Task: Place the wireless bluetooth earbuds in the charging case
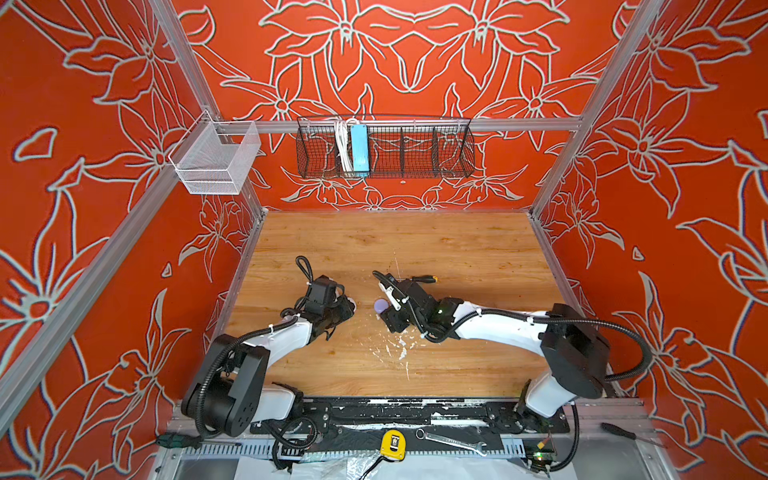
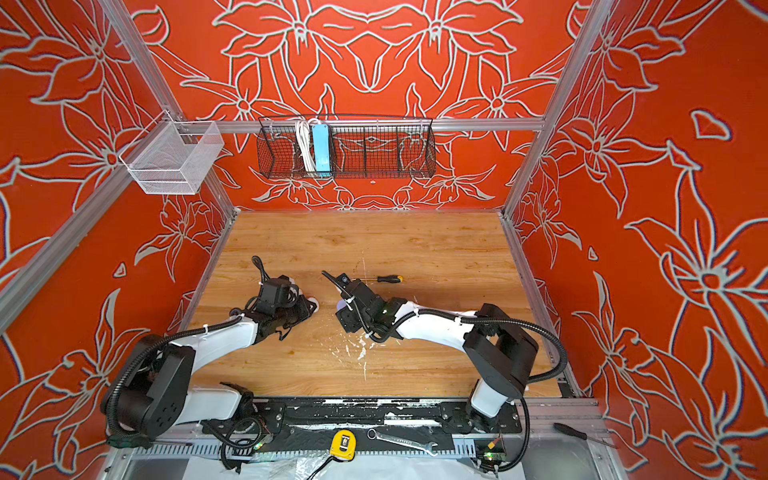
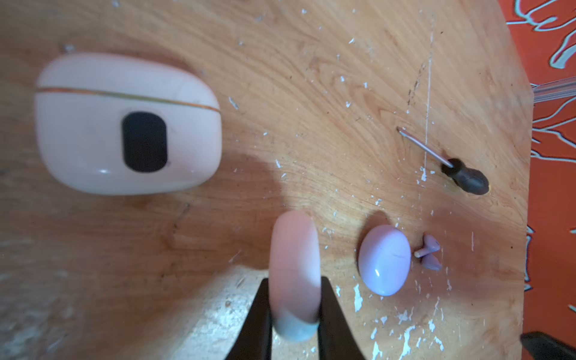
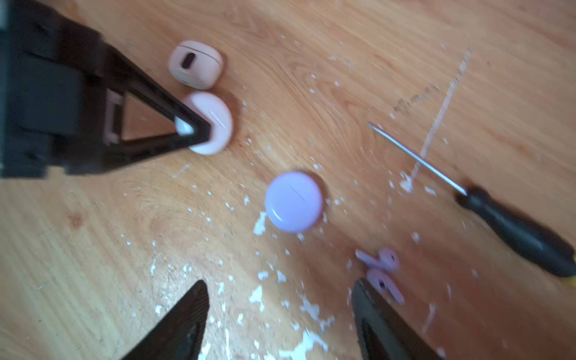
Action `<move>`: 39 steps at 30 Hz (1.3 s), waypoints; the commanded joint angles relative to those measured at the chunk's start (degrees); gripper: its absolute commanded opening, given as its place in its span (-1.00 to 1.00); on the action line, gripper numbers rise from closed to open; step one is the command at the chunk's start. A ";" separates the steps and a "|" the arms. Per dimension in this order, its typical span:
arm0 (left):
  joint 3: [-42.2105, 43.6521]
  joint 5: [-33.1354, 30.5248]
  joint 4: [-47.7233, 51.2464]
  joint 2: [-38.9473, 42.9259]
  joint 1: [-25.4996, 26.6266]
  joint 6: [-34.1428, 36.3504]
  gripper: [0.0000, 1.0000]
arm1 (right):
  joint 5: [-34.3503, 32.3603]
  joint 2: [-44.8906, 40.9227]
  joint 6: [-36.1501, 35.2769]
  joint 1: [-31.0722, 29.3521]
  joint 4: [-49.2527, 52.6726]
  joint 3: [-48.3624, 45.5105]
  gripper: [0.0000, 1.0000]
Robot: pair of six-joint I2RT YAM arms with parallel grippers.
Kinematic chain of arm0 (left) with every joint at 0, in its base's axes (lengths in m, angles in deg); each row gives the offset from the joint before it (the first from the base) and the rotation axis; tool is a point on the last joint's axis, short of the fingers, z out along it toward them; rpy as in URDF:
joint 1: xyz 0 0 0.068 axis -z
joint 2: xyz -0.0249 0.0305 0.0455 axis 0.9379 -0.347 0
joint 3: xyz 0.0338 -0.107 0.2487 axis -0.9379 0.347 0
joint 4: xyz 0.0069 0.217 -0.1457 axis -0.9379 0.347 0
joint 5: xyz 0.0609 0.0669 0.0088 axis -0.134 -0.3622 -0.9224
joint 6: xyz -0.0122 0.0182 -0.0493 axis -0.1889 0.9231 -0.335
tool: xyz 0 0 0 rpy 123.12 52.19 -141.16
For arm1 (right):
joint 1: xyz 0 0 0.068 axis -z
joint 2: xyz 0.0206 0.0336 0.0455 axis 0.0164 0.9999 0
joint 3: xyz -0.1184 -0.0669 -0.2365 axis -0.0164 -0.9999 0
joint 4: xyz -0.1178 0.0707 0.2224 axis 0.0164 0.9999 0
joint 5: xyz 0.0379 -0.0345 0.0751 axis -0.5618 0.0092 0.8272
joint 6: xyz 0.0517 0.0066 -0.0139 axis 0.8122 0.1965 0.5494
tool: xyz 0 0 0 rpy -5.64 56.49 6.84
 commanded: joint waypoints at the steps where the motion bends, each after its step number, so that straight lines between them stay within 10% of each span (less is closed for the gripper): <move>1: -1.81 1.13 0.77 -1.76 -0.57 -1.24 -1.00 | 7.88 2.50 -8.38 0.84 -2.53 2.90 0.58; 7: -2.65 1.60 0.71 -4.20 -0.89 -2.12 -0.73 | 12.90 6.97 -11.94 2.54 -1.17 6.47 0.74; 11: -2.64 -1.57 2.82 -2.52 -0.89 -2.21 0.11 | 13.35 9.62 -13.37 3.42 0.61 8.61 0.74; 14: -2.31 -3.13 3.66 -0.42 -0.97 -1.90 0.35 | 13.56 11.22 -13.88 4.09 1.67 9.69 0.73; 39: 8.50 -14.02 3.78 31.99 -0.92 2.82 0.70 | 12.52 19.96 -17.77 6.55 8.08 15.09 0.59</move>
